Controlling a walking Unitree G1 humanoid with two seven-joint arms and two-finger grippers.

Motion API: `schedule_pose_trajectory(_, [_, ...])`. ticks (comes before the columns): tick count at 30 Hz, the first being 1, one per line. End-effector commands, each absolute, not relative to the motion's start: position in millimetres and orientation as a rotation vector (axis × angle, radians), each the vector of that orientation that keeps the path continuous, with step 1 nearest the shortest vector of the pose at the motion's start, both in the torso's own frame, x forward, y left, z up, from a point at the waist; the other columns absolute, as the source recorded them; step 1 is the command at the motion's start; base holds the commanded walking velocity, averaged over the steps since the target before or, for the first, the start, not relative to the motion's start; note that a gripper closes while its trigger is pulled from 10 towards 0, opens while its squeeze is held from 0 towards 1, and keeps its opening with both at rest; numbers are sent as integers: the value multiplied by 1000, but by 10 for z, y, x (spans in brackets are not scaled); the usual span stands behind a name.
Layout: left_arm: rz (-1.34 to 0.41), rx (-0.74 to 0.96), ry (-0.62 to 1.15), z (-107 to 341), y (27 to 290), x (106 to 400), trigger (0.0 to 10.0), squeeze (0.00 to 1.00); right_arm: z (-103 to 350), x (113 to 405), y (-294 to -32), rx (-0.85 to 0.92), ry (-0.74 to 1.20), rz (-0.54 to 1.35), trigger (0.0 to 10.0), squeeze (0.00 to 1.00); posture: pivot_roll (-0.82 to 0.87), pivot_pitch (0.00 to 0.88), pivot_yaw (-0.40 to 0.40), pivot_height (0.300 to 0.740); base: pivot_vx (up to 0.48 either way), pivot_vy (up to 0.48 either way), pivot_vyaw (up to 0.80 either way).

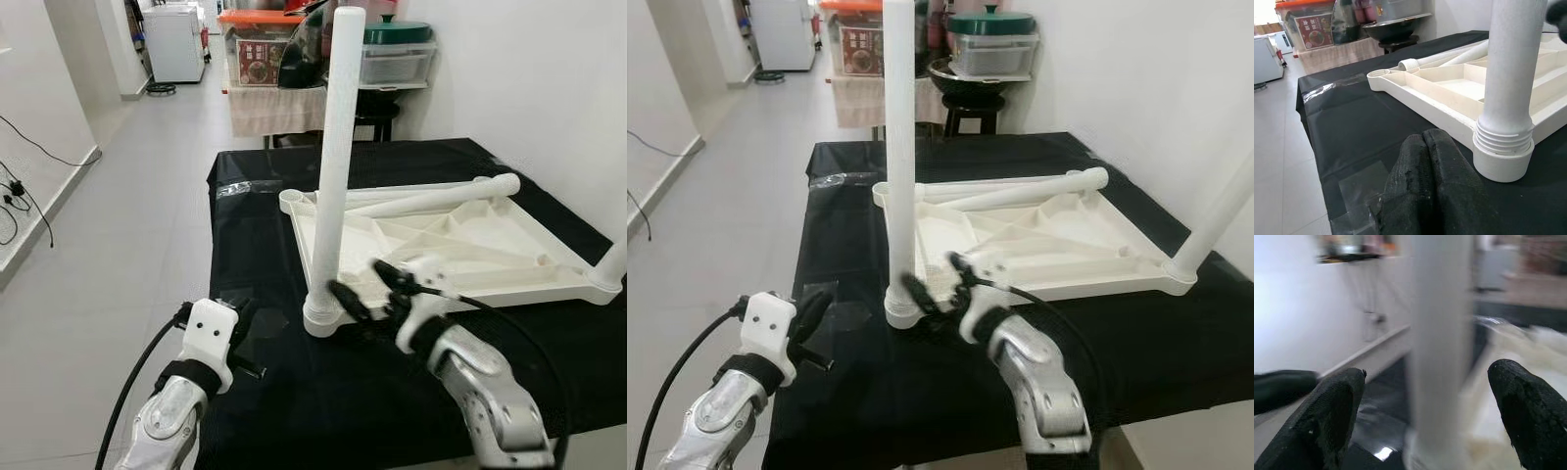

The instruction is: Building children table

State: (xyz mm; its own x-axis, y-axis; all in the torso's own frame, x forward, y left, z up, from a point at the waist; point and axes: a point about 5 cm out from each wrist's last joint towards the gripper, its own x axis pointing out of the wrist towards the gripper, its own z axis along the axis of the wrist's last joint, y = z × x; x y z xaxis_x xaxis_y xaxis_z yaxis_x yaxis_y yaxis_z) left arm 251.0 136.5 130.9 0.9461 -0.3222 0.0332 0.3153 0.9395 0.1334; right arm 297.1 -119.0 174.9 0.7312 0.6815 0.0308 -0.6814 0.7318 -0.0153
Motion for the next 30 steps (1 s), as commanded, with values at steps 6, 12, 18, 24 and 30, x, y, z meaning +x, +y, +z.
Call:
schedule_pose_trajectory(6, [-345,138,-34,1286,1341,2501,10000,0,1877,3295,-1063,-136,-41,971,10000,0,-4,0,-40,740,0,0,0])
schedule_pose_trajectory(12, [-347,141,-36,1297,1309,2472,10000,0,2077,3628,-1056,-105,-26,1037,10000,0,26,0,-65,740,0,0,0])
schedule_pose_trajectory(18, [-348,139,-37,1302,1296,2456,10000,0,2137,3672,-1036,-70,-7,1177,10000,0,37,0,-75,740,0,0,0])
schedule_pose_trajectory(24, [-348,133,-36,1310,1280,2421,10000,0,2121,3729,-1106,-34,58,1313,0,0,48,0,-84,740,0,0,0])
schedule_pose_trajectory(30, [-348,131,-35,1311,1280,2416,10000,0,2108,3747,-1147,-24,61,1299,0,0,41,0,-81,740,0,0,0])
